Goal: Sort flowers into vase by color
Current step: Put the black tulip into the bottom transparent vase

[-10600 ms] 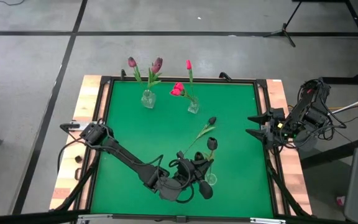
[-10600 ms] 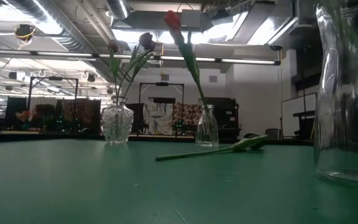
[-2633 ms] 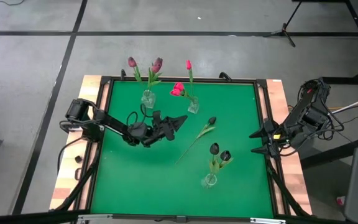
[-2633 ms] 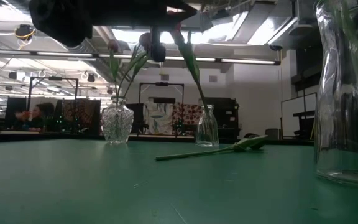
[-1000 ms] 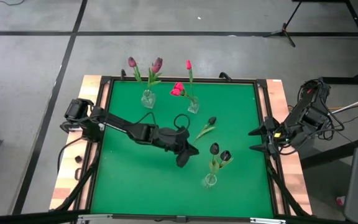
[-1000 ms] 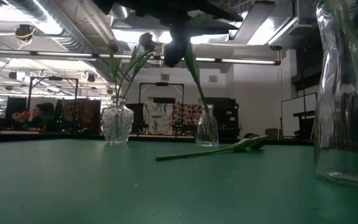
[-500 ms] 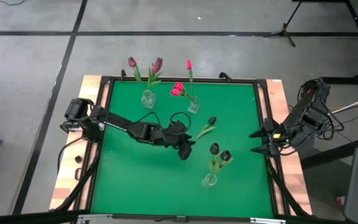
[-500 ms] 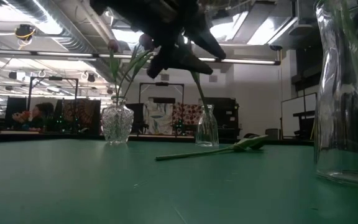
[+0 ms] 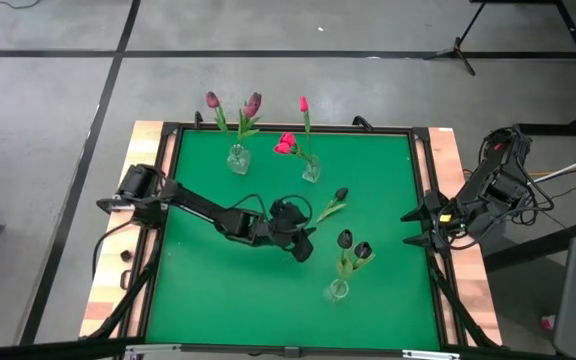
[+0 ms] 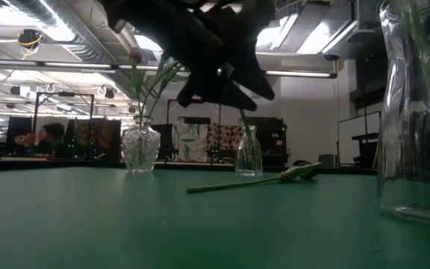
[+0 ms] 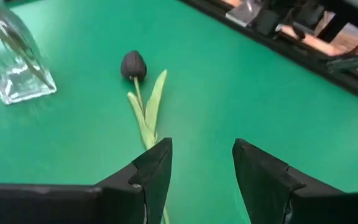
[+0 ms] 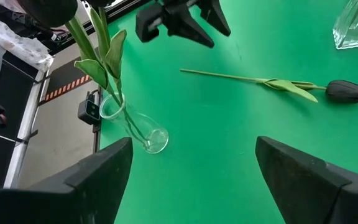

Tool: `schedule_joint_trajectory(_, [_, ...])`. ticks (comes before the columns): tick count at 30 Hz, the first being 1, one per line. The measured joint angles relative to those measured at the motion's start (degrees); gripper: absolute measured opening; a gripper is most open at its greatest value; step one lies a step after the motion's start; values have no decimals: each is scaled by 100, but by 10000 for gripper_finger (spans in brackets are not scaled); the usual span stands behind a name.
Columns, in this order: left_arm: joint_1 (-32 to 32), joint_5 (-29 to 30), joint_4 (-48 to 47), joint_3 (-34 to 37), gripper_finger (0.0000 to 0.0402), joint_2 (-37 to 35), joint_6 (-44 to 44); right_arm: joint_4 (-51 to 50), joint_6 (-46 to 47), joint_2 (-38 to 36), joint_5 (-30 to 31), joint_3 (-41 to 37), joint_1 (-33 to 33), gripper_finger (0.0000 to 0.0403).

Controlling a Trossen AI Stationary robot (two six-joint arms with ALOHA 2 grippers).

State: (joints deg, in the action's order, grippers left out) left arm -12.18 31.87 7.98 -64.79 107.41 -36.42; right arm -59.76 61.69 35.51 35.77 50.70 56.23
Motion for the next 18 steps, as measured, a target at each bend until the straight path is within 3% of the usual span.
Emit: schedule_joint_trajectory(18, [51, -240, 356, 0, 166, 757, -33, -38, 131, 0, 15, 0, 0, 340])
